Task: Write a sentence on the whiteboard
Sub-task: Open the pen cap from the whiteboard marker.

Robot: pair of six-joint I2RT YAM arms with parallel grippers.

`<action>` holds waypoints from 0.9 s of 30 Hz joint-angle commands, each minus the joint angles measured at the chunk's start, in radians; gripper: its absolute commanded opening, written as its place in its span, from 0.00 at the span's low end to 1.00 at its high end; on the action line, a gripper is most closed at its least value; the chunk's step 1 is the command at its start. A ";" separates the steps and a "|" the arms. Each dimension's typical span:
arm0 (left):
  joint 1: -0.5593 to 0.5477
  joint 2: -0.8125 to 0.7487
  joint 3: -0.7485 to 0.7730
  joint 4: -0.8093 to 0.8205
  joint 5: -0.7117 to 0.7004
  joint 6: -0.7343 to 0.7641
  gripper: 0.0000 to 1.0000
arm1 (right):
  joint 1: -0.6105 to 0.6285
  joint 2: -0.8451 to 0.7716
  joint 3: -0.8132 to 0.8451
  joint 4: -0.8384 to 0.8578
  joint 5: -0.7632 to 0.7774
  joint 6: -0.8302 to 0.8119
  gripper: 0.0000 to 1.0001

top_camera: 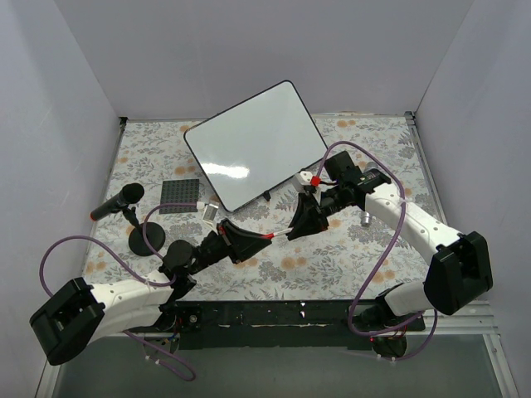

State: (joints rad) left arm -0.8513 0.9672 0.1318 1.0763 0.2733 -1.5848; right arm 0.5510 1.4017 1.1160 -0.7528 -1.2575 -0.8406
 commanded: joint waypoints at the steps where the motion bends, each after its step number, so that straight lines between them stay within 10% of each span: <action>1: 0.003 -0.001 0.002 0.014 -0.025 0.019 0.00 | 0.024 -0.017 -0.007 -0.010 -0.040 0.003 0.13; 6: 0.004 0.011 0.003 0.019 -0.025 0.020 0.00 | 0.033 -0.010 -0.002 -0.013 -0.037 0.003 0.44; 10: 0.004 0.028 0.002 0.022 -0.017 0.020 0.00 | 0.043 -0.007 -0.004 -0.013 -0.025 0.005 0.47; 14: 0.003 0.031 0.003 0.024 -0.017 0.019 0.00 | 0.046 -0.009 -0.004 -0.007 -0.022 0.014 0.38; 18: 0.003 0.033 0.003 0.022 -0.017 0.020 0.00 | 0.046 -0.010 -0.016 0.023 -0.005 0.050 0.02; 27: 0.004 -0.125 -0.015 -0.123 -0.095 0.088 0.00 | 0.035 -0.038 -0.039 -0.068 0.107 -0.067 0.01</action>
State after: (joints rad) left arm -0.8555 0.9726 0.1276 1.0382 0.2768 -1.5616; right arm 0.5854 1.4017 1.1011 -0.7231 -1.1873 -0.8192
